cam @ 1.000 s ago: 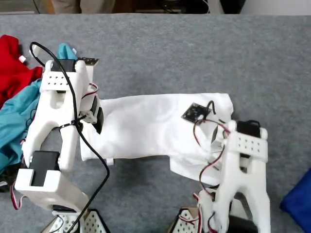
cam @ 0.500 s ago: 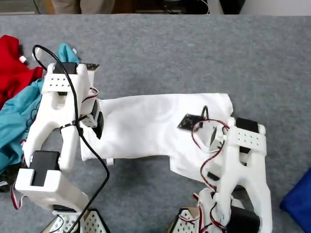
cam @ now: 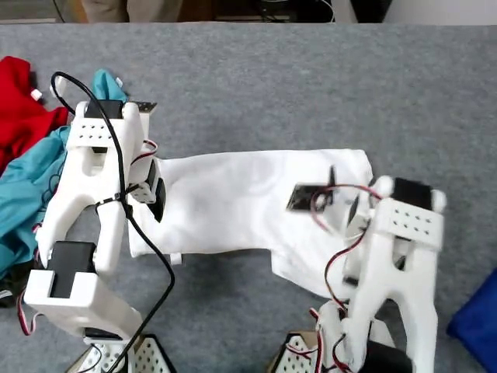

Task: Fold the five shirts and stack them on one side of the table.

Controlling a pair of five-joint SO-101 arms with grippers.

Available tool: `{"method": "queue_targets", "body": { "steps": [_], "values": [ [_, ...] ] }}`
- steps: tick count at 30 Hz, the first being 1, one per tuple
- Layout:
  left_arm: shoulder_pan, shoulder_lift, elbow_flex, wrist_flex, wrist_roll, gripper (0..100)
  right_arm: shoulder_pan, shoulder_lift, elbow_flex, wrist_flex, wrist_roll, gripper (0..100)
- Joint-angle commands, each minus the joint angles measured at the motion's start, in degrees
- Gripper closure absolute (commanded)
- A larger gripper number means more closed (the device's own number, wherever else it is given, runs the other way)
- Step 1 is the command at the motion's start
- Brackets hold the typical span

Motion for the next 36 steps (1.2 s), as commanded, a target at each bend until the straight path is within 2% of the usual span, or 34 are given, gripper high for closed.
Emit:
{"method": "queue_targets", "body": {
  "steps": [1,7,20,26,32,36],
  "values": [
    [-2.99,-2.15,-7.47,0.70,2.46,80,1.54,-1.10,-11.30,0.18,-3.60,95.4],
    [-5.63,7.69,-19.96,0.62,4.04,80,-0.92,16.04,-25.63,-2.64,-13.19,95.4],
    [-5.19,42.86,-57.85,0.62,4.92,80,-5.32,58.33,-66.33,-4.31,-26.81,95.5],
    [-6.42,58.59,-74.99,0.44,8.79,81,-8.31,80.22,-85.14,-4.31,-34.55,95.8],
    [-7.74,69.76,-89.76,0.53,8.44,94,-6.02,97.19,-108.35,0.88,-36.66,95.8],
    [-7.82,72.22,-94.68,0.53,8.70,94,-3.47,103.52,-119.87,3.52,-36.75,95.8]
  ]
}}
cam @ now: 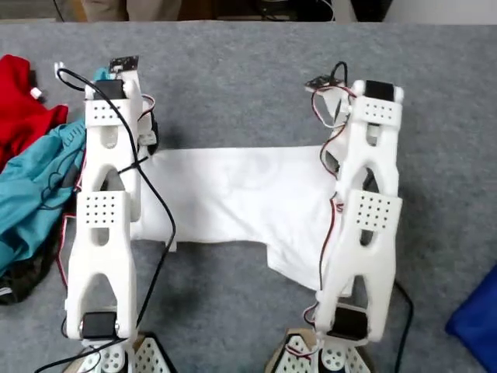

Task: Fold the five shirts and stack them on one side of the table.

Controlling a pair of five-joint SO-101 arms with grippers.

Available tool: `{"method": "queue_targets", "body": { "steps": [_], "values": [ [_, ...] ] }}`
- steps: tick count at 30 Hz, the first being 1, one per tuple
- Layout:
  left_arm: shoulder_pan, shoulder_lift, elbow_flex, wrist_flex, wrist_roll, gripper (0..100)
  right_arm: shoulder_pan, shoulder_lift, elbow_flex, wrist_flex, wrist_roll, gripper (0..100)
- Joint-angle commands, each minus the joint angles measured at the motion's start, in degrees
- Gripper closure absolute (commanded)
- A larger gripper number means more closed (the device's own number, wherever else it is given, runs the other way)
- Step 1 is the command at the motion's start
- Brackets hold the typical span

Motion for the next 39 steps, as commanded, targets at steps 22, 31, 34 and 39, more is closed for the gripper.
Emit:
{"method": "queue_targets", "body": {
  "steps": [22,31,34,39],
  "values": [
    [-10.11,1.10,-5.80,0.35,0.18,94,4.79,4.00,-11.12,0.79,0.79,95.9],
    [-14.51,-3.56,-6.51,0.44,0.26,89,4.79,4.09,-11.03,0.79,0.79,95.9],
    [-14.59,-3.74,-6.42,0.44,0.53,81,4.79,4.09,-11.03,0.79,0.79,95.9],
    [-12.84,-4.26,-3.78,0.44,0.62,82,4.70,4.09,-11.03,0.79,0.79,95.9]
  ]
}}
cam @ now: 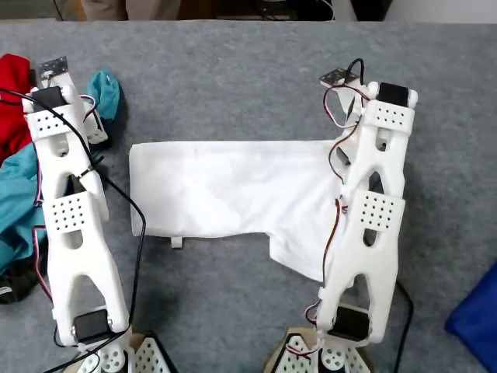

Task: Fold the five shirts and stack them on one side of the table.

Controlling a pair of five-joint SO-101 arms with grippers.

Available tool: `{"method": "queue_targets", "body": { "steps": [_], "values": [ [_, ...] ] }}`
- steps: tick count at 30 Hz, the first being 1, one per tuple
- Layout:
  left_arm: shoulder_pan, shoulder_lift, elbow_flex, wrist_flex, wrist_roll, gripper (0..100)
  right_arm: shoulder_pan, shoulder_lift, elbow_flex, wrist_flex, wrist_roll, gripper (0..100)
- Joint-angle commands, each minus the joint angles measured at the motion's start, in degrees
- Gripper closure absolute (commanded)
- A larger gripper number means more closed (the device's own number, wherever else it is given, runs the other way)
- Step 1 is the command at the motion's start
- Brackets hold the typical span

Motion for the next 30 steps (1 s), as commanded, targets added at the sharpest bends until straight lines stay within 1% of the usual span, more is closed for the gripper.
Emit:
{"method": "queue_targets", "body": {
  "steps": [1,6,11,14,18,22,23,25,27,30],
  "values": [
    [0.88,-4.35,0.09,0.79,0.53,82,1.80,-0.13,-2.33,0.53,0.26,95.9],
    [3.60,-5.41,0.53,0.88,0.53,82,0.57,-2.07,-4.09,0.62,-0.09,95.6],
    [3.96,-12.00,4.22,0.88,0.53,82,-1.54,-5.05,-4.00,0.62,-1.58,95.5],
    [4.40,-17.36,10.64,0.88,0.53,82,-2.68,-5.58,-4.00,0.70,-1.76,95.4],
    [8.09,-24.48,21.45,0.88,0.53,82,-2.86,-5.76,-4.44,0.70,-2.55,95.4],
    [11.52,-30.90,30.59,0.88,0.18,87,-3.03,-9.19,-3.82,0.70,-3.34,95.4],
    [11.87,-32.40,32.88,0.88,-0.88,88,-3.12,-10.33,-3.82,0.70,-3.34,95.4],
    [12.04,-34.86,37.54,0.88,-5.63,83,-3.21,-13.23,-3.82,0.79,-4.57,95.4],
    [11.43,-37.67,41.85,0.88,-5.80,79,-3.21,-15.87,-3.82,0.79,-5.27,95.4],
    [9.85,-40.75,47.82,0.88,-6.77,79,-3.21,-19.21,-2.59,0.79,-5.27,95.4]
  ]
}}
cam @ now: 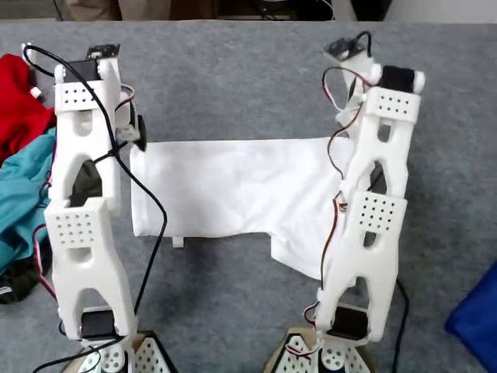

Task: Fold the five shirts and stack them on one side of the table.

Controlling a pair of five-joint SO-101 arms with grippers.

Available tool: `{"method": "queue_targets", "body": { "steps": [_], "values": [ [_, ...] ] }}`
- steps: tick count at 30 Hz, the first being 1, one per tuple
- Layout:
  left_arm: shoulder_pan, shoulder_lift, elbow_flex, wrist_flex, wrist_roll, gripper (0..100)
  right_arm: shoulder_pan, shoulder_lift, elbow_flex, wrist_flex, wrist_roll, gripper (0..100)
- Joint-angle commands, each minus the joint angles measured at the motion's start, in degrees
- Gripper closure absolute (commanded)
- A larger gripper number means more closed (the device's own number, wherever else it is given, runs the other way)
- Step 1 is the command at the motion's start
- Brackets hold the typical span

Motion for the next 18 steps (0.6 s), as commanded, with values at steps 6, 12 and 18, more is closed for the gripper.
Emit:
{"method": "queue_targets", "body": {
  "steps": [6,12,18],
  "values": [
    [-3.87,-6.90,12.13,0.26,-6.86,76,-1.89,-16.22,7.34,0.79,-4.92,95.4],
    [-4.22,-2.95,11.08,0.35,-6.42,73,0.04,-23.52,15.96,0.26,-6.15,95.4],
    [-3.16,-0.31,11.34,0.44,1.67,73,1.01,-19.74,16.13,-4.22,-6.07,95.4]
  ]
}}
